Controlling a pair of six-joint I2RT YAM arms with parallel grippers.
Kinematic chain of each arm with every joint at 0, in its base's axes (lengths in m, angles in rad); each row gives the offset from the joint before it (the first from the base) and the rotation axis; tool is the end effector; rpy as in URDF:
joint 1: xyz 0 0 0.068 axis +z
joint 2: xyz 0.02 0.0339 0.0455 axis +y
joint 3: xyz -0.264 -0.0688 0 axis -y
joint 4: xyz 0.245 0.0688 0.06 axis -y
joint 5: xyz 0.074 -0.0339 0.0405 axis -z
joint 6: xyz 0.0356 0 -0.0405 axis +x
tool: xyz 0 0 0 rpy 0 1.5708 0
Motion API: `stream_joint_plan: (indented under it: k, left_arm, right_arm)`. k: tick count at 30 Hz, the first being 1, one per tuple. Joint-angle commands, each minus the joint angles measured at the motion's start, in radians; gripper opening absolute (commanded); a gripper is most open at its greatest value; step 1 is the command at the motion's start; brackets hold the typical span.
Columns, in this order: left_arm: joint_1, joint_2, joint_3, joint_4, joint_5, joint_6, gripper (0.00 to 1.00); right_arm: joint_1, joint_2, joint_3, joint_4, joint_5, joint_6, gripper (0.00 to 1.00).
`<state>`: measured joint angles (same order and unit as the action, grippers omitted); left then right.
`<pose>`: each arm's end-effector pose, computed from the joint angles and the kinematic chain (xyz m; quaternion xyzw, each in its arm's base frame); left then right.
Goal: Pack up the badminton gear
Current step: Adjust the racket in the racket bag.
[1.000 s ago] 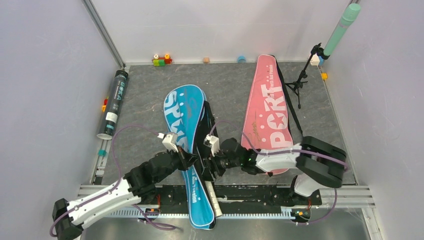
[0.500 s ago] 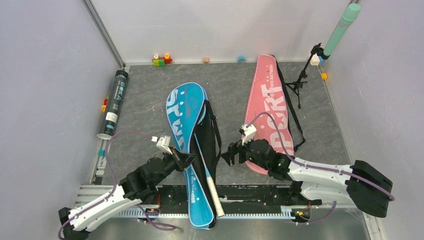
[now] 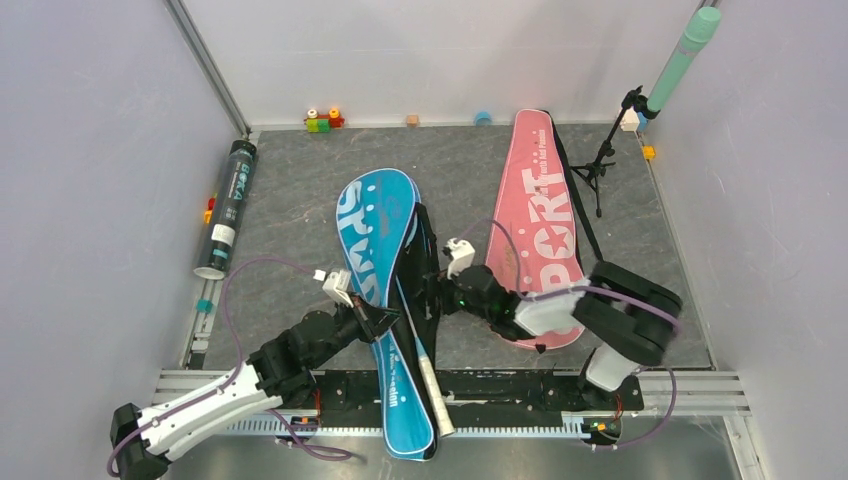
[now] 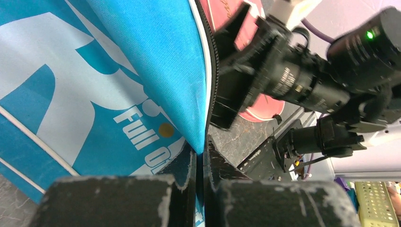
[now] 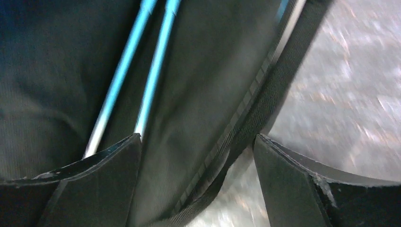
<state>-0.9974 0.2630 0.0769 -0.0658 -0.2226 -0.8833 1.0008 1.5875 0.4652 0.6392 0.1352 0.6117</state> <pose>0.0729 -0.0984 0.1687 -0.0232 0.7880 -0.4401 0.4298 0.1559 0.2344 0.1319 -0.1308 0.8444 0.3326 0.3991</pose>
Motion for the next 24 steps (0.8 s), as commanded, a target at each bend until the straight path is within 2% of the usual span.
stream_joint_plan:
  k: [1, 4, 6, 8, 9, 11, 14, 16, 20, 24]
  left_arm:
    - [-0.004, 0.008, -0.002, 0.167, 0.059, -0.05, 0.02]
    - [-0.004, 0.0, -0.008, 0.17, 0.059, -0.052, 0.02]
    - [-0.004, -0.011, -0.018, 0.17, 0.049, -0.052, 0.02]
    - [-0.004, -0.02, -0.025, 0.169, 0.039, -0.054, 0.02]
    - [-0.004, -0.026, -0.028, 0.167, 0.038, -0.052, 0.02]
    - [-0.004, -0.036, -0.028, 0.156, 0.032, -0.049, 0.02]
    - [-0.004, -0.058, -0.023, 0.134, 0.019, -0.045, 0.02]
    - [-0.004, -0.075, -0.015, 0.107, 0.013, -0.04, 0.02]
    - [-0.004, -0.134, 0.014, 0.004, -0.054, -0.03, 0.02]
    - [-0.003, -0.152, 0.022, -0.035, -0.161, -0.029, 0.05]
  right_arm:
    - [-0.004, 0.175, 0.124, 0.075, -0.03, -0.03, 0.9]
    - [-0.005, 0.252, 0.164, 0.164, -0.127, -0.01, 0.85]
    - [-0.005, 0.292, 0.162, 0.28, -0.238, 0.012, 0.75]
    - [-0.005, 0.319, 0.156, 0.375, -0.299, 0.035, 0.54]
    - [-0.005, 0.327, 0.157, 0.388, -0.313, 0.039, 0.47]
    - [-0.006, 0.328, 0.162, 0.372, -0.31, 0.028, 0.33]
    - [-0.006, 0.308, 0.156, 0.334, -0.262, -0.021, 0.0]
    - [-0.005, 0.256, 0.151, 0.289, -0.205, -0.101, 0.0]
    - [-0.005, 0.07, 0.217, -0.004, 0.013, -0.393, 0.0]
    - [-0.005, -0.109, 0.272, -0.174, 0.197, -0.614, 0.0]
